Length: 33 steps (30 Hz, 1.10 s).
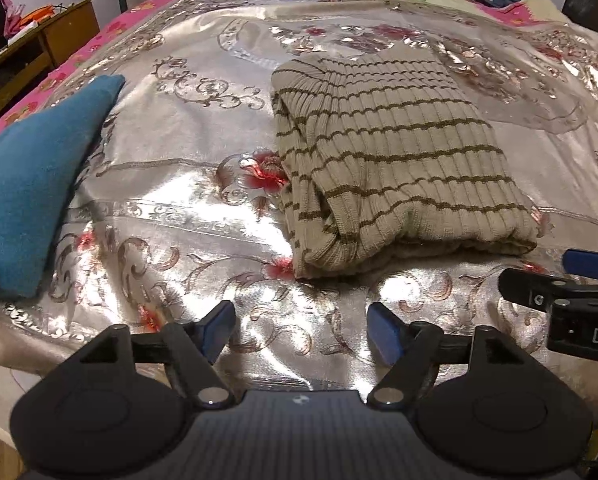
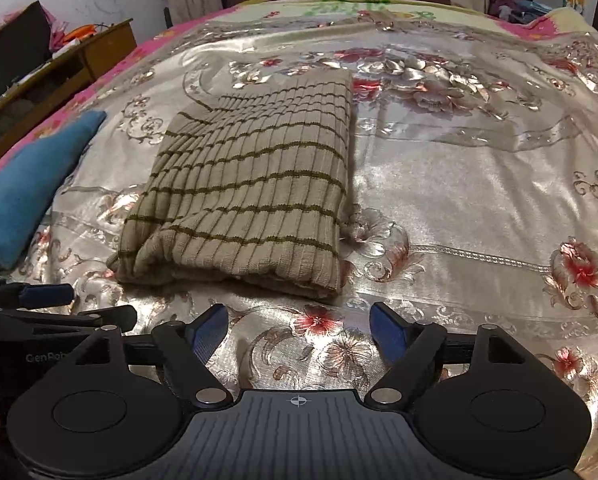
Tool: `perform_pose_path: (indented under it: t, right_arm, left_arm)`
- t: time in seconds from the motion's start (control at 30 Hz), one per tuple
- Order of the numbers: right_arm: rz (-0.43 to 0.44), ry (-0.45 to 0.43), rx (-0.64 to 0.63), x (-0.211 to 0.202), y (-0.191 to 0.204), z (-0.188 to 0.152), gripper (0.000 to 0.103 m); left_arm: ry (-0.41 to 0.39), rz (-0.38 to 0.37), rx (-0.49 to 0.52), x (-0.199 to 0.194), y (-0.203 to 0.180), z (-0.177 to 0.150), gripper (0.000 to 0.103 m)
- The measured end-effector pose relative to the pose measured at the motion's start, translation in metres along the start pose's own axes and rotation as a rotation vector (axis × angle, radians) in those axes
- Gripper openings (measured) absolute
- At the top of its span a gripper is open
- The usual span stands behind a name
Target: Fold small clothes
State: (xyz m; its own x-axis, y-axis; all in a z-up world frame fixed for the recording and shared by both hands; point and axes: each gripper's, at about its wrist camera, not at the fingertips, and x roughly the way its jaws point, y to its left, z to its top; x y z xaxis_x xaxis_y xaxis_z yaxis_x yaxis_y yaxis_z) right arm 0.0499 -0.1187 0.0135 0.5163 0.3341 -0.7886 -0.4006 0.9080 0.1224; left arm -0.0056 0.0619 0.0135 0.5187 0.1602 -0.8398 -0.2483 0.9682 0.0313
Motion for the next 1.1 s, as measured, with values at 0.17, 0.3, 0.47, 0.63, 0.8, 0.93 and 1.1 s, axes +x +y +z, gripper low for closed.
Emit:
perform_pose_path:
  t: [0.17, 0.3, 0.47, 0.63, 0.8, 0.93, 1.1]
  right_arm:
    - [-0.012, 0.006, -0.003, 0.0003, 0.0012, -0.0009, 0.083]
    - [-0.013, 0.004, -0.002, -0.0005, 0.0015, -0.0011, 0.083]
    - [-0.008, 0.006, 0.004, -0.0006, 0.001, -0.0019, 0.083]
    - [-0.004, 0.011, 0.007, 0.0, 0.001, -0.0035, 0.083]
    - [-0.003, 0.011, 0.011, -0.0001, 0.0011, -0.0041, 0.084]
    - [-0.001, 0.011, 0.012, -0.0005, 0.001, -0.0046, 0.084]
    - [0.005, 0.01, 0.015, -0.0016, 0.0008, -0.0054, 0.084]
  left_arm:
    - [-0.004, 0.018, 0.009, -0.0014, -0.001, -0.0002, 0.08]
    - [0.009, -0.008, -0.02, -0.0003, 0.003, -0.0003, 0.083]
    - [0.038, -0.03, -0.058, 0.0028, 0.0054, 0.0003, 0.092]
    - [0.034, -0.036, -0.069, 0.0018, 0.0061, 0.0008, 0.097]
    - [0.043, -0.042, -0.079, 0.0031, 0.0055, -0.0001, 0.097]
    - [0.042, -0.044, -0.078, 0.0025, 0.0051, -0.0004, 0.097]
    - [0.048, -0.052, -0.08, 0.0021, 0.0031, -0.0009, 0.1]
